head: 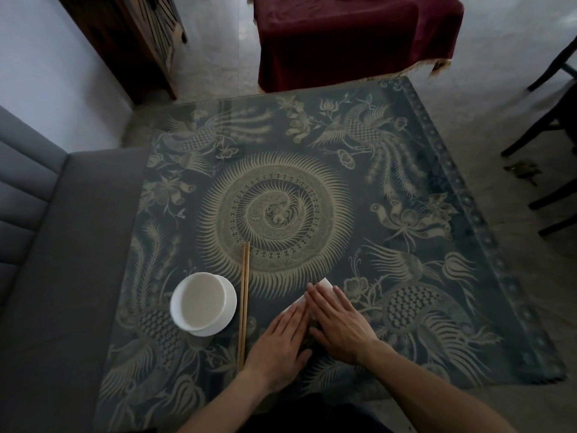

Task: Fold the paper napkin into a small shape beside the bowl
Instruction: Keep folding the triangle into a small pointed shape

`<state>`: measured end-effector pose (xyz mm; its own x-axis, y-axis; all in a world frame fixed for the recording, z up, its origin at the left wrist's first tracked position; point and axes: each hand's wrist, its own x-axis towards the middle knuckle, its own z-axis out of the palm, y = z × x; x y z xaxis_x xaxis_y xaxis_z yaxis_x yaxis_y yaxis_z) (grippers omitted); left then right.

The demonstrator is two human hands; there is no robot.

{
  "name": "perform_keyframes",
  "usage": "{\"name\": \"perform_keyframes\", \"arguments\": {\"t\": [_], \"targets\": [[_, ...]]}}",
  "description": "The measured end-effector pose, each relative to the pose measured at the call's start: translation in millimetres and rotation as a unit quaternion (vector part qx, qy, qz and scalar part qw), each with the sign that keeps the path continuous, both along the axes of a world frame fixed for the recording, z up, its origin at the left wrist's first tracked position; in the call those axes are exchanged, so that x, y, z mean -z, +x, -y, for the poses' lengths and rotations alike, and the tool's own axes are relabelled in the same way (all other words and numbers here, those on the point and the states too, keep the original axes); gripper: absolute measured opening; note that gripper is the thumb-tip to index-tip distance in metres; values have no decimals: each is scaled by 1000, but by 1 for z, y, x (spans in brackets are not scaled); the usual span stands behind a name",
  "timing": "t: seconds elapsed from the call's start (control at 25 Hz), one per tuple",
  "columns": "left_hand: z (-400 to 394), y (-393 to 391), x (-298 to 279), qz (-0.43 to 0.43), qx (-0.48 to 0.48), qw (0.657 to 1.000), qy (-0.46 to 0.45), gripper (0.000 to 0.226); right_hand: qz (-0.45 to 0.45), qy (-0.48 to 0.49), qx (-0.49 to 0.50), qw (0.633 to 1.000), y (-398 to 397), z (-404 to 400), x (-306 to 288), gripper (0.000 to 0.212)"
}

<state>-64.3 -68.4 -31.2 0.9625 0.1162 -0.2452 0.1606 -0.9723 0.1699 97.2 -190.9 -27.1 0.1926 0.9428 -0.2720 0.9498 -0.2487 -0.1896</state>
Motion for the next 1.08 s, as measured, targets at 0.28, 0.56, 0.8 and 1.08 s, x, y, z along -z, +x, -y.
{"name": "perform_keyframes", "arguments": {"t": [0.28,0.56,0.8,1.08], "targets": [[-4,-1,0,-4,6,1000,-1,72,23,-21,47,998,25,9,6,70],[-2,0,-4,-3,2,1000,-11,72,40,-7,119,992,37,9,1,63],[-2,25,-8,-7,-41,999,-31,65,16,37,95,995,16,22,3,64],[-14,65,-1,-45,23,999,-13,74,11,-8,89,996,17,26,8,73]]}}
